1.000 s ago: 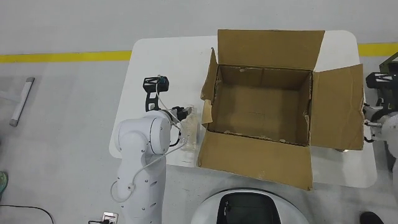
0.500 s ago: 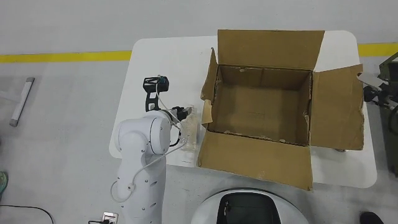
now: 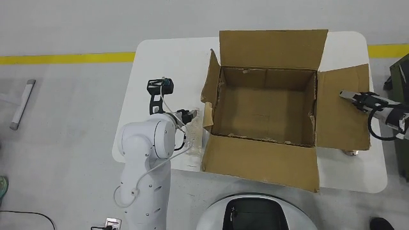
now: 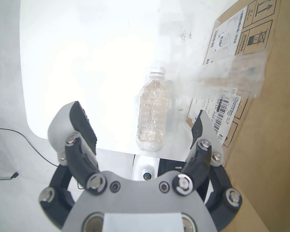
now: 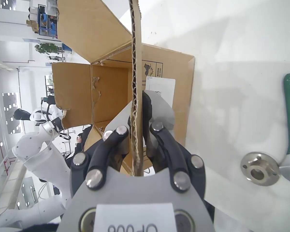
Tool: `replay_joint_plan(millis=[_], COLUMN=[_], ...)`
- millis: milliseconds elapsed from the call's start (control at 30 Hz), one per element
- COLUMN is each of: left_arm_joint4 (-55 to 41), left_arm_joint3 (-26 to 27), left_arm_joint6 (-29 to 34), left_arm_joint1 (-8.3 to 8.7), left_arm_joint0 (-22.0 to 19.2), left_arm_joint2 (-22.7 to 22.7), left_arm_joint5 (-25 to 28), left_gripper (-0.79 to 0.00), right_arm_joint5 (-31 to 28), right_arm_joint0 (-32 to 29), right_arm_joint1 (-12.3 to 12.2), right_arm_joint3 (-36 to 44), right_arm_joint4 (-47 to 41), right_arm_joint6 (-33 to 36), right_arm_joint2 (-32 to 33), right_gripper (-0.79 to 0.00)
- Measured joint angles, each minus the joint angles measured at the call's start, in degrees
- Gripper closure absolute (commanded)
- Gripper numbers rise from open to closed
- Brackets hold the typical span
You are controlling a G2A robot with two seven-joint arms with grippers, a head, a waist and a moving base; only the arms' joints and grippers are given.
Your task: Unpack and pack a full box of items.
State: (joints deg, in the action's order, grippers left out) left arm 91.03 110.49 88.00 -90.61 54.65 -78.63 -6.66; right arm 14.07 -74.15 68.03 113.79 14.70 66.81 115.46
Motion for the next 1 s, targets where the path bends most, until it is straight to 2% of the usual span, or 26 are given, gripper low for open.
replay_joint_plan(millis=[267, 800, 833, 900, 1000], left_arm_joint4=[0.0, 0.0, 0.0, 0.0, 0.0], left_arm_joint3=[0.0, 0.0, 0.0, 0.0, 0.0], left_arm_joint6=[0.0, 0.0, 0.0, 0.0, 0.0], left_arm_joint1=[0.00, 0.00, 0.00, 0.00, 0.00], left_arm_joint0=[0.0, 0.0, 0.0, 0.0, 0.0], left_arm_joint2=[0.0, 0.0, 0.0, 0.0, 0.0], left_arm_joint5=[0.0, 0.0, 0.0, 0.0, 0.0], left_gripper=[-0.785, -0.785, -0.785, -0.785, -0.785], right_arm_joint5=[-0.3, -6.7, -6.9, -8.1, -11.1], right_arm_joint0=[6.5, 13.3, 13.6, 14.5, 14.9], right_arm_joint1=[-1.4, -4.1, -4.3, -4.6, -5.1], right_arm_joint3=[-6.5, -13.8, -14.2, -14.6, -14.2], right_arm_joint4=[0.6, 2.1, 2.2, 2.0, 1.9], right_arm_joint6=[-0.7, 4.2, 4.5, 4.7, 4.3], right_arm_joint2=[-2.9, -7.2, -7.4, -7.8, -7.6], right_gripper=[0.000, 0.000, -0.052, -0.785, -0.785])
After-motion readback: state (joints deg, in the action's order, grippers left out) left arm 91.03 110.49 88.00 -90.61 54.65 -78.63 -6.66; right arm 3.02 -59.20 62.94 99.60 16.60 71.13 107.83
